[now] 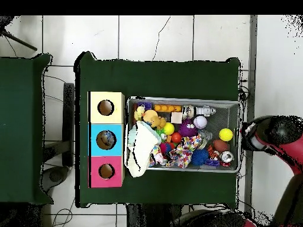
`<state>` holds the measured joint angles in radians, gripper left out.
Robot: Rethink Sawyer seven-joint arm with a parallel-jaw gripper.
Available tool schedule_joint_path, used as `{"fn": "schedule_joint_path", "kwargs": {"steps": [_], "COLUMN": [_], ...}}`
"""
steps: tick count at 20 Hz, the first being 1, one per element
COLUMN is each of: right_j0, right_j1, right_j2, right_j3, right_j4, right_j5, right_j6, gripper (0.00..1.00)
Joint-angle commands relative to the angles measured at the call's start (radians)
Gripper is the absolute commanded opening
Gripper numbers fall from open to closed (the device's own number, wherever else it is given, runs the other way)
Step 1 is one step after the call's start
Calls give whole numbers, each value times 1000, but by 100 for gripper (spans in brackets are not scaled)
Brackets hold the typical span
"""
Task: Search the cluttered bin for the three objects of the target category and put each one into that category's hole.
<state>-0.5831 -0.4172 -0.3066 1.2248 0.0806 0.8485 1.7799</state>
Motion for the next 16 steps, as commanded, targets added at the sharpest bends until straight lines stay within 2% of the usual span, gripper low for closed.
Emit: {"fn": "schedule_joint_path", "kwargs": {"steps": [1,7,16], "right_j0": [-72,-129,-175], "right_j1": [112,167,203], "right_j2": [209,292,364], "right_j3": [-43,-7,54], "right_j4": [-25,18,23], "right_j5": [82,197,178], "right_j6": [-151,-120,-76], "gripper": [0,0,0]}}
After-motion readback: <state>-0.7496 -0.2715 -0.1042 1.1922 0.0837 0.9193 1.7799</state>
